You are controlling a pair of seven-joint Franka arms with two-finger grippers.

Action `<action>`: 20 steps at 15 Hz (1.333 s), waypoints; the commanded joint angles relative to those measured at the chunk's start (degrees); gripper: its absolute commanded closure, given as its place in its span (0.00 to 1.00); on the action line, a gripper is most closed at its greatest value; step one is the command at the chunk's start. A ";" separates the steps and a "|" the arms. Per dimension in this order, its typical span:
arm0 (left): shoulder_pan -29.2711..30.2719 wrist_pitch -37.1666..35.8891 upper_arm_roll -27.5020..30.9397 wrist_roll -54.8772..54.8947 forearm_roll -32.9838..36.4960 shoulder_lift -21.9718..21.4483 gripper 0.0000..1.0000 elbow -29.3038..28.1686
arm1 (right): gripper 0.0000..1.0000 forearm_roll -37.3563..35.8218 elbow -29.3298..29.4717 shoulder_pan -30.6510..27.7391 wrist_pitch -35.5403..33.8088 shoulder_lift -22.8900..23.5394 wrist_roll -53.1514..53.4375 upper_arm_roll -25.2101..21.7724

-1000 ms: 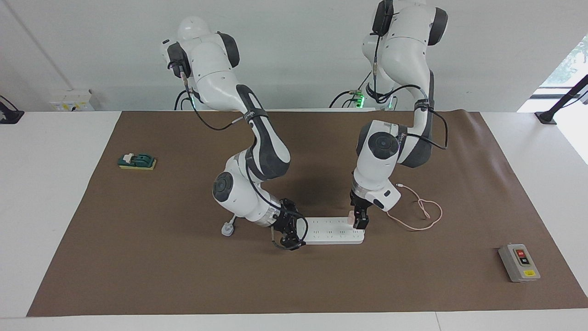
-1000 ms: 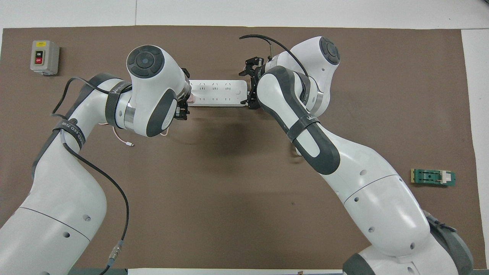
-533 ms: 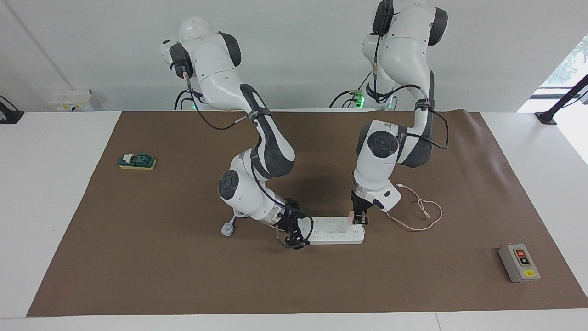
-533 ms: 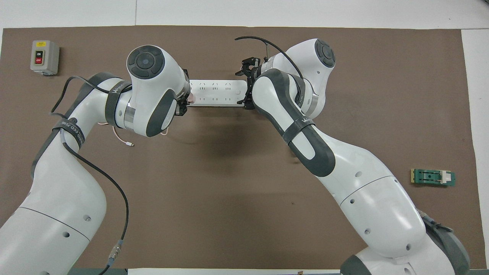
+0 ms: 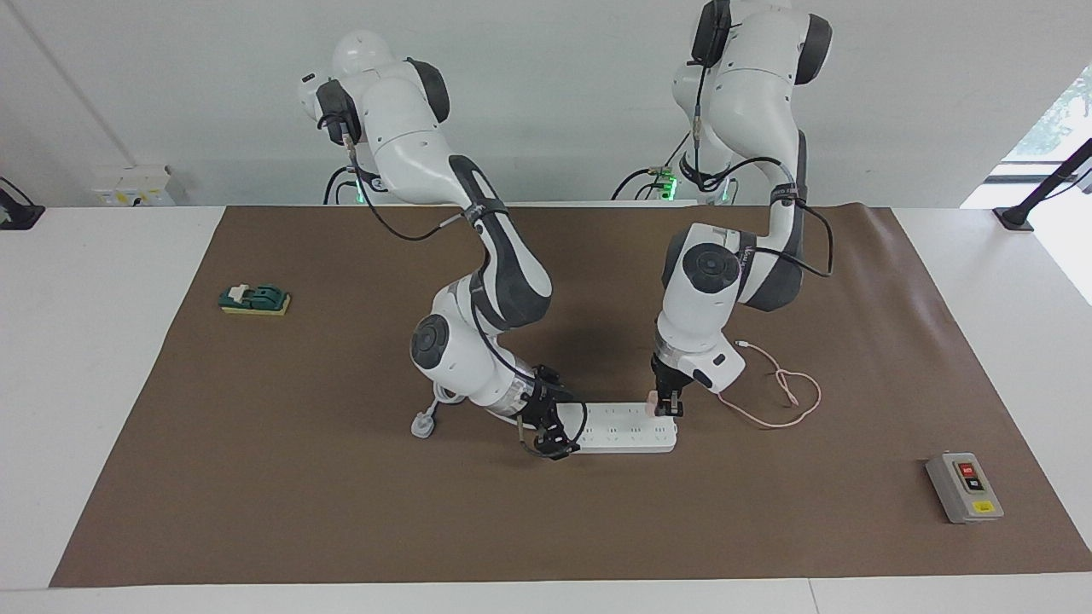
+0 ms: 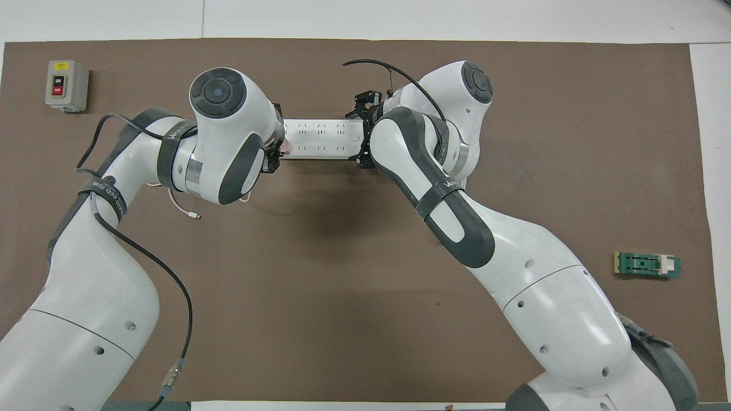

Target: Unplug charger and place it aside

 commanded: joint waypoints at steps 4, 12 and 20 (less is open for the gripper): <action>0.22 1.43 0.16 1.54 0.89 -0.62 0.96 -1.69 | 0.00 0.32 -3.03 0.35 2.31 -1.37 0.58 -0.19; 0.39 1.43 0.24 1.63 0.89 -0.62 0.94 -1.60 | 0.00 -1.17 -3.48 0.00 3.91 -1.29 -1.35 -0.45; 0.39 1.43 0.24 1.89 0.98 -0.62 0.94 -1.69 | 0.34 -1.71 -3.39 -0.35 4.87 -0.93 -1.80 -0.45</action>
